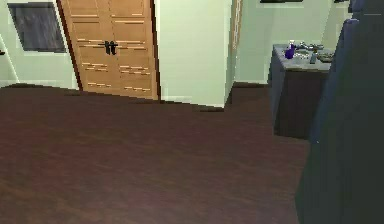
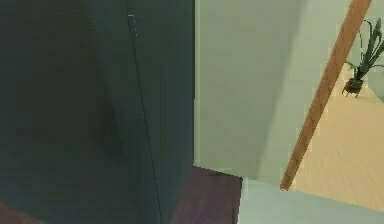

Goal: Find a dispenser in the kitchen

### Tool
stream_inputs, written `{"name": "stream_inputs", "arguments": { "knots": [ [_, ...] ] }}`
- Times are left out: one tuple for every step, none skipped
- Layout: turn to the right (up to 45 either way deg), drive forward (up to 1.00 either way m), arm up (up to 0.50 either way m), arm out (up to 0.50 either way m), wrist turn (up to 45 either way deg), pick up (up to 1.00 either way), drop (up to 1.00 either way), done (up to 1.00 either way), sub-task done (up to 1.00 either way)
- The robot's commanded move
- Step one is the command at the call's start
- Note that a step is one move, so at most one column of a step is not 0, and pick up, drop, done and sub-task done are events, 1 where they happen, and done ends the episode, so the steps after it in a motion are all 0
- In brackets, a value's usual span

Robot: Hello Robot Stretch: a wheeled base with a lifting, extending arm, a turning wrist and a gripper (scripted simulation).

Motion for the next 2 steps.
{"name": "stream_inputs", "arguments": {
  "knots": [
    [9.0,0.00,0.00,0.00,0.0,0.00,0.00,0.00,0.00],
    [0.0,1.00,0.00,0.00,0.0,0.00,0.00,0.00,0.00]
  ]
}}
